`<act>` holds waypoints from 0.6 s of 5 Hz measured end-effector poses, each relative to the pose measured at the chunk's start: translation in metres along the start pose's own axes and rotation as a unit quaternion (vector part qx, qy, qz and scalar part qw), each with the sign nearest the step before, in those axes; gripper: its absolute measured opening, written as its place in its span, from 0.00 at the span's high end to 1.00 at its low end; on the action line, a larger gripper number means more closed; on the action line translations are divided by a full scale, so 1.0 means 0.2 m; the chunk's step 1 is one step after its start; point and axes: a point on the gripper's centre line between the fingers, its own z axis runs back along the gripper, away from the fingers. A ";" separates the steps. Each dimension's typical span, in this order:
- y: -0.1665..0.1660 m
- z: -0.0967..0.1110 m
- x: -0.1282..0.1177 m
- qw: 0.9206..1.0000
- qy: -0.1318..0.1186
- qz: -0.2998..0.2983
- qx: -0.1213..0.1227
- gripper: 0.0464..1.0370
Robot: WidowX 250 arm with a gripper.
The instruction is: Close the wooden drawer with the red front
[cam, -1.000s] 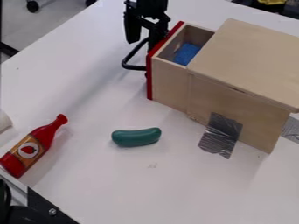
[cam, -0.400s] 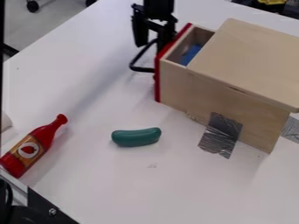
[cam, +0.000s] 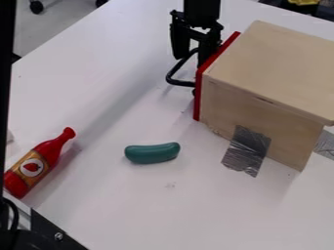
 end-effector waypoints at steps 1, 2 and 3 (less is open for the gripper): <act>-0.01 0.00 0.00 1.000 -0.002 0.001 -0.007 0.04; -0.04 0.00 0.01 1.000 -0.007 0.004 -0.024 0.04; -0.07 0.00 0.01 0.999 -0.009 0.002 -0.032 0.04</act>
